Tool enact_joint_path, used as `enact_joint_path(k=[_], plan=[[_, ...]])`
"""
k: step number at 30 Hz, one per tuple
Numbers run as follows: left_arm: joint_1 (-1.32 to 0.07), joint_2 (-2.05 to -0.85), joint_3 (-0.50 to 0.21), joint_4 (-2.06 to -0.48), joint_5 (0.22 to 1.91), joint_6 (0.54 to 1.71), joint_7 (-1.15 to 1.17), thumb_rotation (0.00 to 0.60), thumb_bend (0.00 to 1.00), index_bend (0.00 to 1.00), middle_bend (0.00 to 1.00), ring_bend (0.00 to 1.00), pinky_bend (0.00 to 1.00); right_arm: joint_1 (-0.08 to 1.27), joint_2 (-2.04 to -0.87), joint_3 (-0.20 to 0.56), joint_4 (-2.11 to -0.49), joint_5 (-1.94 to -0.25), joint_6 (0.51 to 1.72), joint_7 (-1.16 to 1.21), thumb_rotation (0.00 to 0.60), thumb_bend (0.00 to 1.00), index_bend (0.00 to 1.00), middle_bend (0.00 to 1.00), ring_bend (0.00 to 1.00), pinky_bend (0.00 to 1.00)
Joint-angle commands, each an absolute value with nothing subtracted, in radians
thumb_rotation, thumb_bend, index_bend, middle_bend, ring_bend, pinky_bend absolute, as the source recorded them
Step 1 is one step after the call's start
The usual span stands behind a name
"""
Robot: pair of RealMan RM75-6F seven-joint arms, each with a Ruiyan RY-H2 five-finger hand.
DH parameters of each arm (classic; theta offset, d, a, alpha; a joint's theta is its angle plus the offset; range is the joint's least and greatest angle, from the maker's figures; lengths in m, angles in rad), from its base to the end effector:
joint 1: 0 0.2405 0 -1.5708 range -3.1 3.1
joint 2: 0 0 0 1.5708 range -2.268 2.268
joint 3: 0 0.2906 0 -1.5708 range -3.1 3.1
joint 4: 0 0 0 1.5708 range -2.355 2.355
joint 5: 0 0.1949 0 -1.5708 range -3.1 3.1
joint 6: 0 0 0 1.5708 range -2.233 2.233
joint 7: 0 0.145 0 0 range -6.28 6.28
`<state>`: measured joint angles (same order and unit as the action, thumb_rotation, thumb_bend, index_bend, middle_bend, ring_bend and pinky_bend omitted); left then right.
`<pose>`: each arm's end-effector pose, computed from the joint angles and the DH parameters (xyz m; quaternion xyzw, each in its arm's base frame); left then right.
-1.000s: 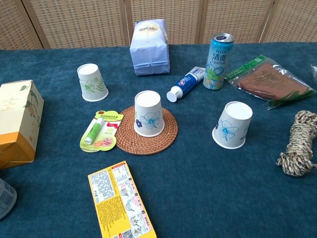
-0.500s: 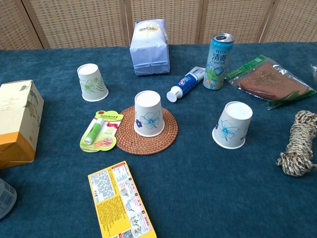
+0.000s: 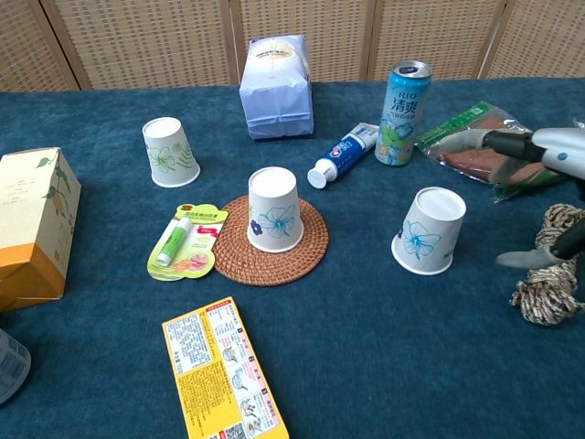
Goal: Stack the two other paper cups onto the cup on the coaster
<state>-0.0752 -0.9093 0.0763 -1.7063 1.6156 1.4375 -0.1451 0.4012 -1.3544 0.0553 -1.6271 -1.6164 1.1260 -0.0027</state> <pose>-0.3271 0.1520 0.2224 -0.6421 -0.4312 -0.3529 0.5265 -0.2356 -0.2572 0.0554 0.7276 -0.4020 0.4310 0.3510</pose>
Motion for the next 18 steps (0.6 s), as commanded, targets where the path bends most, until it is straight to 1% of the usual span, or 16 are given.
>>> enact_joint_path(k=[1, 7, 14, 18], plan=[[-0.076, -0.910, 0.076, -1.705, 1.613, 1.435, -0.143, 0.600, 0.22, 0.00, 0.00, 0.00, 0.00, 0.430, -1.386, 0.067, -1.620, -1.599, 1.094, -0.024, 0.600, 0.22, 0.00, 0.00, 0.00, 0.25], [-0.078, -0.914, 0.074, -1.702, 1.605, 1.426, -0.137, 0.600, 0.22, 0.00, 0.00, 0.00, 0.00, 0.481, -1.432, 0.080, -1.589, -1.576, 1.040, -0.066, 0.600, 0.23, 0.00, 0.00, 0.00, 0.25], [-0.079, -0.915, 0.071, -1.700, 1.596, 1.422, -0.137, 0.600, 0.22, 0.00, 0.00, 0.00, 0.00, 0.519, -1.466, 0.088, -1.554, -1.552, 1.011, -0.076, 0.600, 0.23, 0.01, 0.00, 0.00, 0.25], [-0.079, -0.914, 0.070, -1.698, 1.593, 1.420, -0.139, 0.600, 0.22, 0.00, 0.00, 0.00, 0.00, 0.527, -1.481, 0.078, -1.519, -1.555, 1.013, -0.072, 0.600, 0.23, 0.03, 0.02, 0.00, 0.29]])
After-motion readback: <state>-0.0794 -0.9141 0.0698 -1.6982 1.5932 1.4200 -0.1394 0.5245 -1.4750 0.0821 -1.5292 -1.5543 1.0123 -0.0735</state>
